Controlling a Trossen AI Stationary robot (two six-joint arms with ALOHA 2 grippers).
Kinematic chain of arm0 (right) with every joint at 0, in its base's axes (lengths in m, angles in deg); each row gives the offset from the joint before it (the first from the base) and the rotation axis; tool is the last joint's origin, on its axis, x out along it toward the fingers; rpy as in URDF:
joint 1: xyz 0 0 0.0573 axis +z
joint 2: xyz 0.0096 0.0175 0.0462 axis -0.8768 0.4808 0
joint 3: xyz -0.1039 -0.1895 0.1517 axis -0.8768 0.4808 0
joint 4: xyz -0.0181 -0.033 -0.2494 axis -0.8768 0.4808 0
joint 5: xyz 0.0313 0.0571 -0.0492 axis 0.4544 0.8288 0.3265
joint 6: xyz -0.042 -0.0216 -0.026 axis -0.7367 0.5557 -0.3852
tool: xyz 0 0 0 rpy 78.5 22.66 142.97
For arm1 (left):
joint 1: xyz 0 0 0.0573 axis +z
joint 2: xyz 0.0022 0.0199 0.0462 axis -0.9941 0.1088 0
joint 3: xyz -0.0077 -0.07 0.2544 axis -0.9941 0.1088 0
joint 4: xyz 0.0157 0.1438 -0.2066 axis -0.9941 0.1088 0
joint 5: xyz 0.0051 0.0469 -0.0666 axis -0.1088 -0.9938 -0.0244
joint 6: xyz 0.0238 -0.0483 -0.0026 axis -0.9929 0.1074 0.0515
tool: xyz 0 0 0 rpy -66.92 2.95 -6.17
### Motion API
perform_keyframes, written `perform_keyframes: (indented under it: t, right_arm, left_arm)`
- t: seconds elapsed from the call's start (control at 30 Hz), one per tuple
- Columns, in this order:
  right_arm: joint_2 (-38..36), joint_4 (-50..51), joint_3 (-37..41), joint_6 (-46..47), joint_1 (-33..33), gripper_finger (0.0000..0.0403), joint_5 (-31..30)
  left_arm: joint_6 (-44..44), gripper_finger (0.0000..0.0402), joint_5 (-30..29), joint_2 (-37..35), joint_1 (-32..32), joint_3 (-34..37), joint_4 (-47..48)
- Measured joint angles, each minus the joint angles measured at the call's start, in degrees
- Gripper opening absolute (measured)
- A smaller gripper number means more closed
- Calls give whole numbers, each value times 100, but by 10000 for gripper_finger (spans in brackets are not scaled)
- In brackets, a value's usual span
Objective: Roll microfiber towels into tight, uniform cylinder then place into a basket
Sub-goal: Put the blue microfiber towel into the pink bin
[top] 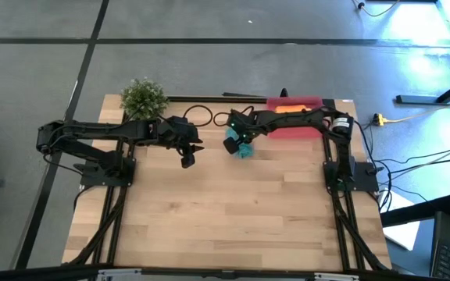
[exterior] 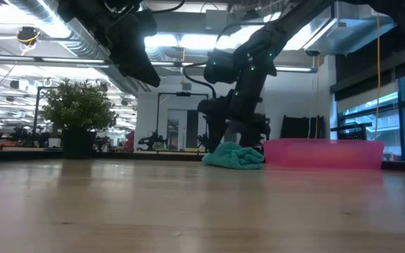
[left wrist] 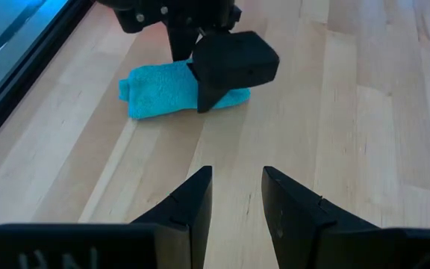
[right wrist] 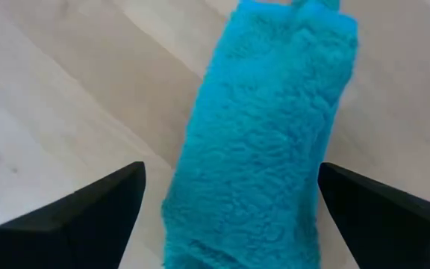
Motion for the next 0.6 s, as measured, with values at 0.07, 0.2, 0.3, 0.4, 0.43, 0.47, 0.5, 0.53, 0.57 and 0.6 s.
perform_keyframes:
  t: [0.07,0.2,0.3,0.4,0.43,0.47,0.5,0.53,0.57,0.6]
  right_arm:
    - [11,4,0,-7,-17,399,-38]
    - [22,0,0,24,-12,399,-507]
    - [67,-54,-2,51,55,399,-709]
    - [223,-220,-2,-13,70,399,-702]
    - [280,-290,-2,10,70,399,-636]
    - [341,-300,-4,23,69,399,-614]
    - [374,-303,-20,26,54,399,-572]
    - [401,-297,-26,23,34,399,-516]
    - [425,-283,-36,20,23,399,-468]
    - [436,-265,-37,-7,22,399,-452]
  left_arm:
    - [-1,109,2,0,1,0,0]
    - [-1,109,1,0,0,0,0]
    - [-1,109,0,0,0,0,0]
    - [0,109,0,0,0,-1,0]
    - [-1,109,0,0,0,-2,0]
    - [-1,109,1,0,1,-2,0]
    - [-1,109,0,0,1,-2,-2]
    - [-1,109,0,0,1,-2,-2]
    - [-1,109,2,0,1,-2,0]
    - [-1,109,0,0,-1,-2,-2]
